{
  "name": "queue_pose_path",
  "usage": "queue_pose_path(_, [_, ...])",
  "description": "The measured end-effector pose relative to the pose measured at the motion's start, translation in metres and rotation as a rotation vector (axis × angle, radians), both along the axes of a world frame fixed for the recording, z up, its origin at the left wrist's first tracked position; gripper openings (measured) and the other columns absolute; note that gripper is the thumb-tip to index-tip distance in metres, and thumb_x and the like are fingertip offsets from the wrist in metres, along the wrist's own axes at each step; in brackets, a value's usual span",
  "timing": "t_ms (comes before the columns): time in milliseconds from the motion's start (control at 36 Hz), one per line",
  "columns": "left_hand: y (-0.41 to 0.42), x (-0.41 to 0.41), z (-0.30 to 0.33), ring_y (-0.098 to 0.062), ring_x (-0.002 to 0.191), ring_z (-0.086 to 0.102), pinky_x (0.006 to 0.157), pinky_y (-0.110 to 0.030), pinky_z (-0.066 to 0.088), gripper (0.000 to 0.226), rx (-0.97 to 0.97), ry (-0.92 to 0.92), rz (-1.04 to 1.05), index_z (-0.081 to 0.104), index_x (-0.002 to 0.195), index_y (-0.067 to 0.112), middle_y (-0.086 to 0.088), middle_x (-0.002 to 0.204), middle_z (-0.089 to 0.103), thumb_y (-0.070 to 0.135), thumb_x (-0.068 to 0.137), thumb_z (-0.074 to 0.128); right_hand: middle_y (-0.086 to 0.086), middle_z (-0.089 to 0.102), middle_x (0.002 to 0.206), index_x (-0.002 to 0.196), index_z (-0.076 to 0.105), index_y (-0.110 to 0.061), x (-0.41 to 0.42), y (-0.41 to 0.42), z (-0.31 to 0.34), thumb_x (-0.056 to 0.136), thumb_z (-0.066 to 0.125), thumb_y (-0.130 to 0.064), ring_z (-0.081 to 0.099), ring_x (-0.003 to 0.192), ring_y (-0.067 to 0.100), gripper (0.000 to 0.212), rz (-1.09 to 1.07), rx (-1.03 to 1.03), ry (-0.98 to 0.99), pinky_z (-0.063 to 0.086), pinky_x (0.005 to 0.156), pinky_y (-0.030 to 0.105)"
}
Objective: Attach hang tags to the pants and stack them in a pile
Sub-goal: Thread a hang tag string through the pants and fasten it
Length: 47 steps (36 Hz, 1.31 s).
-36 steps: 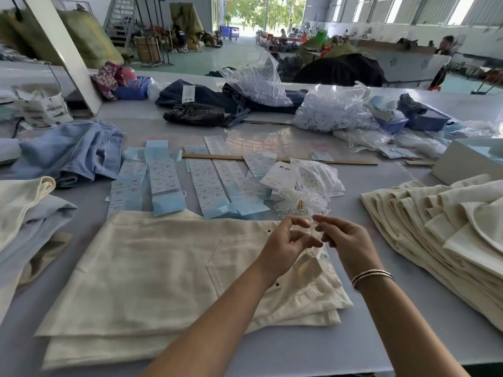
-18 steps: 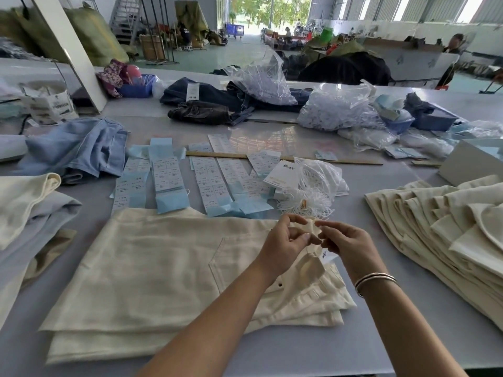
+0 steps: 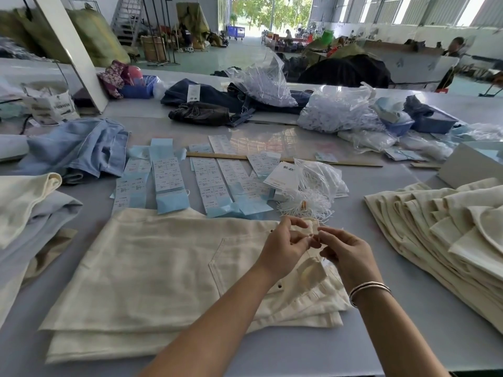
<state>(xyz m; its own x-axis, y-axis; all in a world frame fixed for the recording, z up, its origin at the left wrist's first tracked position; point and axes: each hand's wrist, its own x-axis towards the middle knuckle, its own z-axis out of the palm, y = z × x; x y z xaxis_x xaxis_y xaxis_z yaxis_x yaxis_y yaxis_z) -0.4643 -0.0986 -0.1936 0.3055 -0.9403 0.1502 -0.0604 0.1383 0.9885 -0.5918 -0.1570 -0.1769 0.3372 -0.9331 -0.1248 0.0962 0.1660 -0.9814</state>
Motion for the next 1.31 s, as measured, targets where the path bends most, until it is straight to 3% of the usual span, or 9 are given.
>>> queue_pose_path(111, [0.000,0.001,0.001,-0.013,0.086,0.071,0.089,-0.030,0.054,0.025,-0.005,-0.036,0.001,0.046,0.098,0.022,-0.018,0.091,0.073,0.000,0.093,0.057,0.012,0.073,0.077,0.090,0.071,-0.001,0.000,0.000,0.002,0.082,0.066,-0.004,0.052,0.049,0.008,0.010,0.005,0.108,-0.100,0.044,0.049,0.016])
queue_pose_path(194, [-0.001,0.001,0.003,-0.011,0.083,0.070,0.085,-0.026,0.054,0.024,-0.007,-0.096,0.024,0.045,0.098,0.020,-0.016,0.091,0.074,0.001,0.092,0.058,0.011,0.074,0.086,0.090,0.072,-0.004,0.002,0.003,0.004,0.074,0.067,-0.010,0.060,0.057,0.009,0.018,0.062,0.250,-0.178,0.044,0.052,0.018])
queue_pose_path(278, [-0.002,0.001,0.005,-0.007,0.079,0.069,0.078,-0.019,0.052,0.023,-0.014,-0.161,0.032,0.045,0.099,0.018,-0.013,0.090,0.074,0.001,0.092,0.059,0.009,0.070,0.077,0.077,0.076,-0.006,0.006,0.004,0.005,0.067,0.067,-0.010,0.055,0.056,0.010,0.014,0.084,0.337,-0.232,0.039,0.058,0.022])
queue_pose_path(361, [-0.002,0.001,0.005,-0.014,0.084,0.071,0.083,-0.029,0.055,0.021,-0.011,-0.210,0.038,0.048,0.100,0.017,-0.011,0.091,0.075,0.004,0.091,0.061,0.008,0.067,0.069,0.070,0.077,-0.007,0.008,0.006,0.006,0.068,0.065,-0.008,0.056,0.054,0.010,0.012,0.084,0.378,-0.282,0.040,0.053,0.020])
queue_pose_path(528, [0.001,0.003,0.005,-0.016,0.083,0.072,0.082,-0.036,0.055,0.019,0.003,-0.249,0.047,0.052,0.099,0.018,-0.010,0.089,0.075,0.008,0.089,0.064,0.008,0.065,0.067,0.091,0.067,-0.001,0.009,0.007,0.003,0.088,0.054,0.000,0.054,0.051,0.009,0.013,0.053,0.399,-0.311,0.039,0.052,0.017])
queue_pose_path(833, [0.001,0.001,0.005,-0.017,0.085,0.072,0.083,-0.037,0.055,0.014,0.012,-0.255,0.057,0.056,0.101,0.011,-0.010,0.088,0.075,0.008,0.089,0.064,0.005,0.063,0.065,0.096,0.064,-0.002,0.014,0.009,0.001,0.092,0.050,0.000,0.052,0.045,0.005,0.015,0.044,0.388,-0.368,0.041,0.044,0.013])
queue_pose_path(972, [0.000,0.001,0.002,-0.020,0.084,0.072,0.083,-0.040,0.055,0.015,0.017,-0.245,0.066,0.054,0.097,0.016,-0.011,0.086,0.075,0.006,0.089,0.062,0.003,0.062,0.060,0.096,0.063,-0.001,0.014,0.010,-0.002,0.092,0.048,0.002,0.054,0.046,0.006,0.016,0.050,0.376,-0.364,0.043,0.046,0.013])
queue_pose_path(1167, [-0.001,-0.003,-0.002,-0.021,0.083,0.072,0.084,-0.042,0.055,0.022,0.021,-0.221,0.082,0.052,0.091,0.025,-0.009,0.084,0.075,0.005,0.089,0.062,0.006,0.057,0.072,0.109,0.061,0.000,0.014,0.011,-0.002,0.093,0.048,-0.001,0.050,0.051,0.007,0.020,0.032,0.367,-0.341,0.040,0.052,0.015])
queue_pose_path(1306, [-0.002,-0.003,-0.003,-0.023,0.080,0.071,0.082,-0.042,0.055,0.020,0.017,-0.222,0.092,0.052,0.092,0.024,-0.010,0.080,0.074,0.007,0.089,0.062,0.006,0.058,0.067,0.103,0.063,0.000,0.014,0.012,-0.002,0.093,0.049,0.000,0.050,0.050,0.007,0.017,0.017,0.390,-0.355,0.042,0.052,0.014])
